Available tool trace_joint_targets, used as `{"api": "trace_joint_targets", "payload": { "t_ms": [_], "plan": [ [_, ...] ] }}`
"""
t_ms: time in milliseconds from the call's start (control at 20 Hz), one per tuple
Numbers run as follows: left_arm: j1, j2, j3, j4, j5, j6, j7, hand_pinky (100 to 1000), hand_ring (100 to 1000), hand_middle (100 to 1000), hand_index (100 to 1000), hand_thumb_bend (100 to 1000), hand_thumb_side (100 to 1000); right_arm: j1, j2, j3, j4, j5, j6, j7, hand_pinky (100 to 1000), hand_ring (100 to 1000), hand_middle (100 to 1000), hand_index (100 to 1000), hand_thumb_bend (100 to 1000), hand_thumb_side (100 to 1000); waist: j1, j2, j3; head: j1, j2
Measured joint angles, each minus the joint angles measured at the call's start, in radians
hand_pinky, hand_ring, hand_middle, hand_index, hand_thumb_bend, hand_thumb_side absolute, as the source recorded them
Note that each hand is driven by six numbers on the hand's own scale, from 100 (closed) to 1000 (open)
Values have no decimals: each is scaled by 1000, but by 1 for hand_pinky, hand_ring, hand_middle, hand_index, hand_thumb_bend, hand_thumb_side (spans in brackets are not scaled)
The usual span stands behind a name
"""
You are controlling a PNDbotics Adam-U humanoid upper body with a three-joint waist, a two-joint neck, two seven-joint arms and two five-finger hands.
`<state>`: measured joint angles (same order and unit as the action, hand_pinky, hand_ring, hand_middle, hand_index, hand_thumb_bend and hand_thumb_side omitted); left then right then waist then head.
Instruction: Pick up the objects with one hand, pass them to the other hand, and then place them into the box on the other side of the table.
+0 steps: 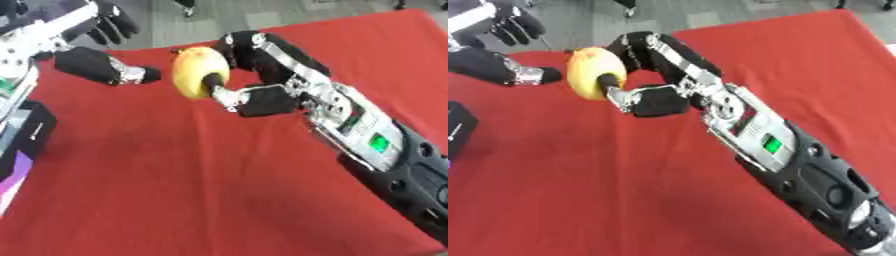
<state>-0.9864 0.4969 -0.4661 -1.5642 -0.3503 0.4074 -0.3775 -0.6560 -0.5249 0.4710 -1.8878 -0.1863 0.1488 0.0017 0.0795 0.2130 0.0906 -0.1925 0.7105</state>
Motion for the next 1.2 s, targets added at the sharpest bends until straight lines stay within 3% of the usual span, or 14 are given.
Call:
{"api": "trace_joint_targets", "payload": {
  "t_ms": [500, 1200],
  "plan": [
    [4, -4, -11, -60, 47, 9, -7, 756, 710, 682, 759, 593, 467, 6, -12, 0, -11, 6, 12, -12, 701, 604, 424, 590, 100, 100, 0, 0, 2, 0, 0],
    [55, 70, 34, -245, 177, 84, -50, 761, 708, 682, 750, 602, 509, 14, -26, 0, -17, 32, 17, -30, 698, 607, 421, 589, 100, 100, 4, 2, 3, -6, 0]
  ]
}}
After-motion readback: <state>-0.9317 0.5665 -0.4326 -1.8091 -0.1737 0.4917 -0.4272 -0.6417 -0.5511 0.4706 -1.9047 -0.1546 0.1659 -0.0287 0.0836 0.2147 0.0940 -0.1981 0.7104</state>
